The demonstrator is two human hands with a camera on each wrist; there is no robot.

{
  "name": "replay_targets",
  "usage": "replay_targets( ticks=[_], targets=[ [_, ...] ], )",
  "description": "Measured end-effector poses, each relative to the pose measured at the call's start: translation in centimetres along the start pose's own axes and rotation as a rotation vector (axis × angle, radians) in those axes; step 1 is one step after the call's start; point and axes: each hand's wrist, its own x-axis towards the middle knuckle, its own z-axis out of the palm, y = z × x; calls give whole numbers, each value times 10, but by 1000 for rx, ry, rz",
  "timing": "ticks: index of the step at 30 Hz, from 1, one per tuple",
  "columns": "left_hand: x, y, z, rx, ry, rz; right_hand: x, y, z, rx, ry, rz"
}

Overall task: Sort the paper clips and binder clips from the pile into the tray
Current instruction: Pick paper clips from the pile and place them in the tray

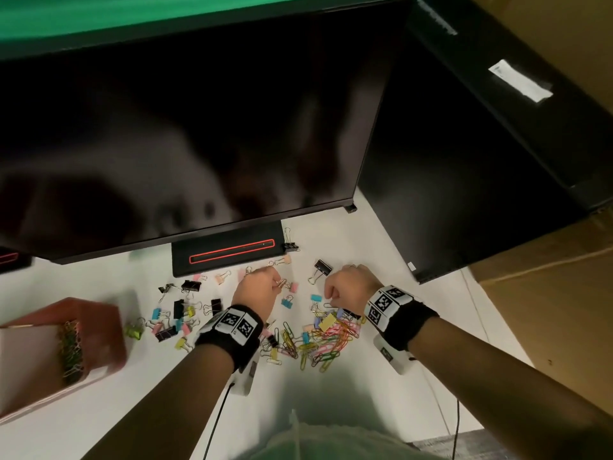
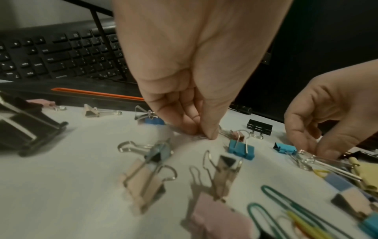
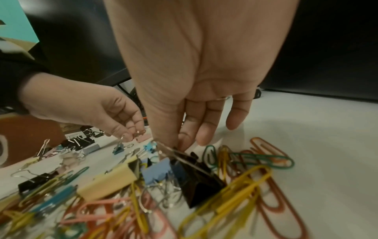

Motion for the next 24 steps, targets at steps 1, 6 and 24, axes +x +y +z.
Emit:
replay_targets(
  ticks=[1, 6, 24],
  targets=[
    [-1, -1, 0, 7, -6, -1, 1, 0, -1, -6, -9, -4],
    [-2, -8, -3, 86, -35, 29, 2, -3, -2, 1, 24, -40],
    [-15, -4, -8, 78, -235, 280, 9, -3, 2, 182, -10, -8]
  ],
)
